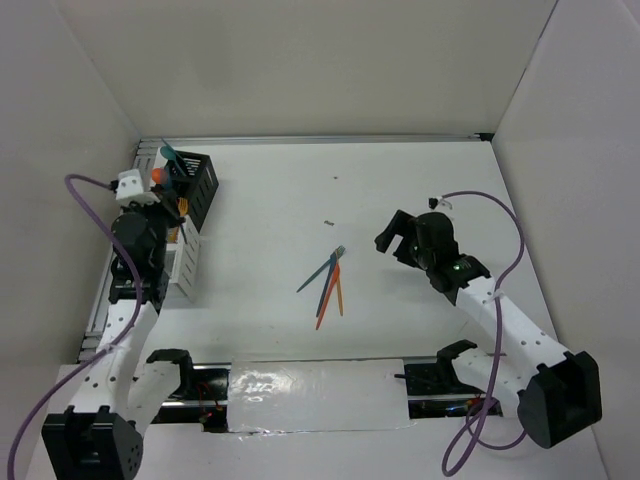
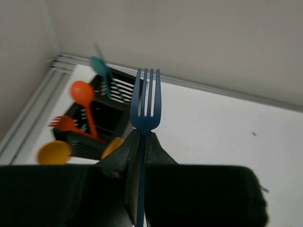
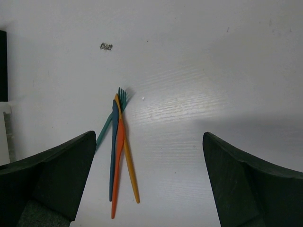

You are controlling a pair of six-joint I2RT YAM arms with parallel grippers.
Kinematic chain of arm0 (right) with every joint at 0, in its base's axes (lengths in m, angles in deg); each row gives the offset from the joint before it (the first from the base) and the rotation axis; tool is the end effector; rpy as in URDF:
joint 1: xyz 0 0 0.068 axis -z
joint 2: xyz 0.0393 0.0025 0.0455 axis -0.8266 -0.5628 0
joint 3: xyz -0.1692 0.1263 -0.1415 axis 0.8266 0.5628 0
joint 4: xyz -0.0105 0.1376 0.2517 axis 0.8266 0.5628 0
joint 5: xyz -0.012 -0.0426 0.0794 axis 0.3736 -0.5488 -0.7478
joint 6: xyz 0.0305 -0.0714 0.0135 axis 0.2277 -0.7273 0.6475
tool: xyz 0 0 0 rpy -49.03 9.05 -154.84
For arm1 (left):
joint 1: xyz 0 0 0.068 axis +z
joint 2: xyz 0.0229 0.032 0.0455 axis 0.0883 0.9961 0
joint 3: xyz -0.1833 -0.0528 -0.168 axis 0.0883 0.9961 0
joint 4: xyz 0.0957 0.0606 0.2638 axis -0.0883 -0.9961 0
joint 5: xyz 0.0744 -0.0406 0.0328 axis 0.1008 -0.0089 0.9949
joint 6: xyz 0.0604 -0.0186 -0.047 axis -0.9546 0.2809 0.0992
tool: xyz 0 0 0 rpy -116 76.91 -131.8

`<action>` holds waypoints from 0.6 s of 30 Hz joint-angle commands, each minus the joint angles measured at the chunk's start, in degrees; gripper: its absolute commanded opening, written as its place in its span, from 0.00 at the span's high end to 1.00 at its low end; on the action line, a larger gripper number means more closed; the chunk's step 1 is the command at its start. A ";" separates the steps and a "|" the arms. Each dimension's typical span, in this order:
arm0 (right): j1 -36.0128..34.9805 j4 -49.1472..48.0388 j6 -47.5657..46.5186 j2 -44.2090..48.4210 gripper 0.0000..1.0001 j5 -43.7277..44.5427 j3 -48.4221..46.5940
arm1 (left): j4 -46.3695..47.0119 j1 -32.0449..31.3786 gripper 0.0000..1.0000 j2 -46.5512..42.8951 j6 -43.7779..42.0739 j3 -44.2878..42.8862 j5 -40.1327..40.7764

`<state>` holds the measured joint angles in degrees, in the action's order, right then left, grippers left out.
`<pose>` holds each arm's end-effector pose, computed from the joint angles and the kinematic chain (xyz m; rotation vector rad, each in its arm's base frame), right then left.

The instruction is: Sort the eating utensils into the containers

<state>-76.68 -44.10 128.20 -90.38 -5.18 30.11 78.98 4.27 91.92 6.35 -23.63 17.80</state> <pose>0.2585 0.0892 0.2090 0.4222 2.1670 0.4494 0.2771 0.0039 0.3229 -0.3010 1.4577 -0.1667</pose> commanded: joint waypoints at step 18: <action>1.59 -8.16 -6.66 -10.34 0.00 -5.57 -7.00 | 17.82 20.40 1.00 -15.68 -3.03 17.38 -11.80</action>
<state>-75.70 -48.67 122.88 -100.10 -9.88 25.71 90.94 24.18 76.71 6.62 -7.26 9.43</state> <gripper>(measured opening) 0.999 0.149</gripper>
